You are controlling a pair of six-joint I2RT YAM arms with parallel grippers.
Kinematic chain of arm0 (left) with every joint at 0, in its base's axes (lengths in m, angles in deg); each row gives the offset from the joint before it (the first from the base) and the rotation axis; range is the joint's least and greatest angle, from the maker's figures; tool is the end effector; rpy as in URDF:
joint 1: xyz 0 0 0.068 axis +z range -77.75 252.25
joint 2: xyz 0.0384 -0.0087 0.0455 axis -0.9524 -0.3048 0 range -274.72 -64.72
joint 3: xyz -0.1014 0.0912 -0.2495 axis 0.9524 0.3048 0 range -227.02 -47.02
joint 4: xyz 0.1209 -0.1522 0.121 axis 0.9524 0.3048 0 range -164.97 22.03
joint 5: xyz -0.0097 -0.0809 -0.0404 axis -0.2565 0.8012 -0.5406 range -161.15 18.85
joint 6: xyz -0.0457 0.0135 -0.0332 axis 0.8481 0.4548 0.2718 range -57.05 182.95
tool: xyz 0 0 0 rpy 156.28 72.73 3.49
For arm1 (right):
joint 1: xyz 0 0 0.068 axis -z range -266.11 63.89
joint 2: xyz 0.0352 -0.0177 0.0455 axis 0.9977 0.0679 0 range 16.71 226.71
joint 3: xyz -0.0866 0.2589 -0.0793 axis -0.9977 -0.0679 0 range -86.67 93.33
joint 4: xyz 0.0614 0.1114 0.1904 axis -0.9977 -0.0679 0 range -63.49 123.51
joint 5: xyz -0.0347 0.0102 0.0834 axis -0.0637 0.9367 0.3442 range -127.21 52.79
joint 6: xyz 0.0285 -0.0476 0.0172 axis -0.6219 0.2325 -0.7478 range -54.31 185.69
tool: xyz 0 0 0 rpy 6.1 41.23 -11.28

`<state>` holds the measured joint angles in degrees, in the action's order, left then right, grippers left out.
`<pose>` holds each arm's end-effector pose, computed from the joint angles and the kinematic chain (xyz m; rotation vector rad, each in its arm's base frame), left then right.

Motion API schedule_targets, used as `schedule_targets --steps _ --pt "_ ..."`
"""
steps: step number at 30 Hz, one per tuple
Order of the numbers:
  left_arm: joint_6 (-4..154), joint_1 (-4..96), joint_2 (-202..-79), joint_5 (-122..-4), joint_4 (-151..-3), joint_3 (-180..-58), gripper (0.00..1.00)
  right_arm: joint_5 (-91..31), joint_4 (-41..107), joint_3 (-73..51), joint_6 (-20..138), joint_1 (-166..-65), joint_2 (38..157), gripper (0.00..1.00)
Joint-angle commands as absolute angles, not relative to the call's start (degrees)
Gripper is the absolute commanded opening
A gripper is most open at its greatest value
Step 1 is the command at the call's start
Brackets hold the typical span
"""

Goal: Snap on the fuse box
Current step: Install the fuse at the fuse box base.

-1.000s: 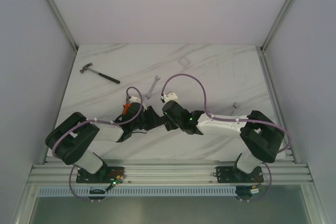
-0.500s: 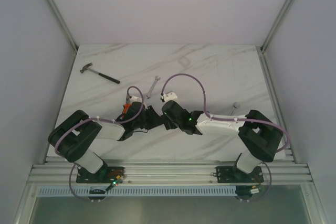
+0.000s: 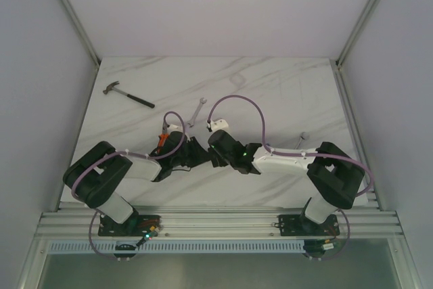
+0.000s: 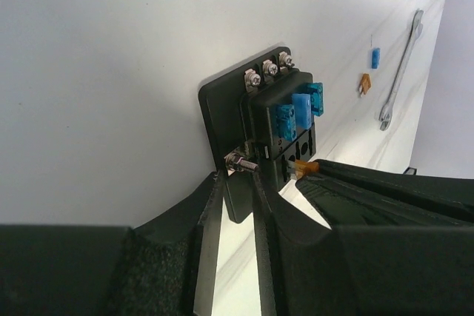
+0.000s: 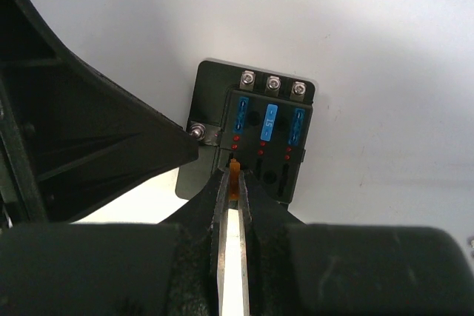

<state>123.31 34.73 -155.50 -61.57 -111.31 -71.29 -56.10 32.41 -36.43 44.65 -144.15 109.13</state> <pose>0.2035 -0.1650 0.1628 -0.3505 2.3018 -1.1369 0.1756 0.2560 0.2148 -0.5716 2.2273 0.3364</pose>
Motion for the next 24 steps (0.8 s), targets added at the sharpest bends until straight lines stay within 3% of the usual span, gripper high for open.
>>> schedule_targets --steps 1,24 --pt "124.1 34.6 -156.5 -62.2 -110.8 -71.3 0.32 -57.9 33.7 -37.3 43.2 -144.6 108.2 0.0" --pt "130.4 32.9 -156.7 -64.2 -113.9 -68.3 0.27 -59.6 34.6 -37.9 39.1 -144.7 108.9 0.0"
